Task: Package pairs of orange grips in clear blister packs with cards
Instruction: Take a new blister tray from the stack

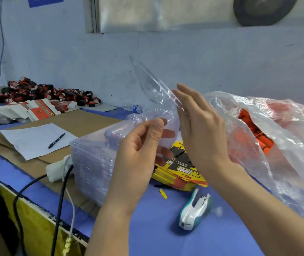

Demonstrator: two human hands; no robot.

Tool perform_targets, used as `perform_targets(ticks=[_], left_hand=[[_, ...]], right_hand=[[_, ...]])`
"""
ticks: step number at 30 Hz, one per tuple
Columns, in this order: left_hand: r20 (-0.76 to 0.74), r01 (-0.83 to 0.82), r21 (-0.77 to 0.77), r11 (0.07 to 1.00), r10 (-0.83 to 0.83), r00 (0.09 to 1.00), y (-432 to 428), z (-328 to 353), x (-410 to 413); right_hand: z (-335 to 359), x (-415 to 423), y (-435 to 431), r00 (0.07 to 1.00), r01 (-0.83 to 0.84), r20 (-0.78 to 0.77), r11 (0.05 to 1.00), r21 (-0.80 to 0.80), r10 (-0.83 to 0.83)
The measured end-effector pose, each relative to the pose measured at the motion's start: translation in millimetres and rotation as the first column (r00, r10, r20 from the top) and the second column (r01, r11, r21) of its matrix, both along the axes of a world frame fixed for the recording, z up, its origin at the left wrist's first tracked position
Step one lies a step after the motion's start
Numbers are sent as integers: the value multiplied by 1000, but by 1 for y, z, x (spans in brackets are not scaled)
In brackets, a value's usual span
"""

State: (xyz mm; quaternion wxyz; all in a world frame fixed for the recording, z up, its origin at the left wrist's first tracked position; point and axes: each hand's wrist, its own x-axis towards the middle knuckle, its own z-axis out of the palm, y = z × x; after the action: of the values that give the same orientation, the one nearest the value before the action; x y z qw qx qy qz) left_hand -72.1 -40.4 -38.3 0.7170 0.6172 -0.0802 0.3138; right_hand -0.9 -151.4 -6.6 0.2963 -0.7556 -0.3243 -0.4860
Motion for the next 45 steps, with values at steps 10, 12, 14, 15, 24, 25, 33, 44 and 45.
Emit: perform_targets(ticks=[10, 12, 14, 15, 24, 25, 33, 44, 45], left_hand=[[-213, 115, -331, 937, -193, 958, -53, -28, 37], [-246, 122, -405, 906, -237, 940, -69, -35, 41], [-268, 85, -449, 889, -225, 937, -84, -42, 42], [-267, 53, -471, 880, -199, 943, -89, -45, 43], [-461, 87, -348, 934, -251, 851, -118, -75, 44], [-508, 89, -278, 957, -225, 831, -119, -79, 44], [-779, 306, 136, 942, -89, 620, -120, -93, 49], [-908, 535, 372, 758, 177, 380, -79, -103, 43], [-908, 547, 390, 741, 209, 364, -77, -102, 41]], right_hand=[[81, -25, -141, 959, -170, 14, 532, 830, 284], [66, -34, -177, 943, -89, -64, 432, 897, 327], [42, -46, -211, 928, 11, -146, 366, 931, 343], [27, -52, -227, 924, 60, -180, 337, 940, 338], [-112, -102, -356, 810, 485, -508, 153, 861, 293], [-122, -107, -366, 783, 514, -542, 174, 840, 305], [-173, -136, -423, 640, 652, -655, 167, 740, 402], [-187, -137, -418, 543, 831, -795, 307, 464, -269], [-185, -140, -413, 560, 824, -751, 325, 464, -350]])
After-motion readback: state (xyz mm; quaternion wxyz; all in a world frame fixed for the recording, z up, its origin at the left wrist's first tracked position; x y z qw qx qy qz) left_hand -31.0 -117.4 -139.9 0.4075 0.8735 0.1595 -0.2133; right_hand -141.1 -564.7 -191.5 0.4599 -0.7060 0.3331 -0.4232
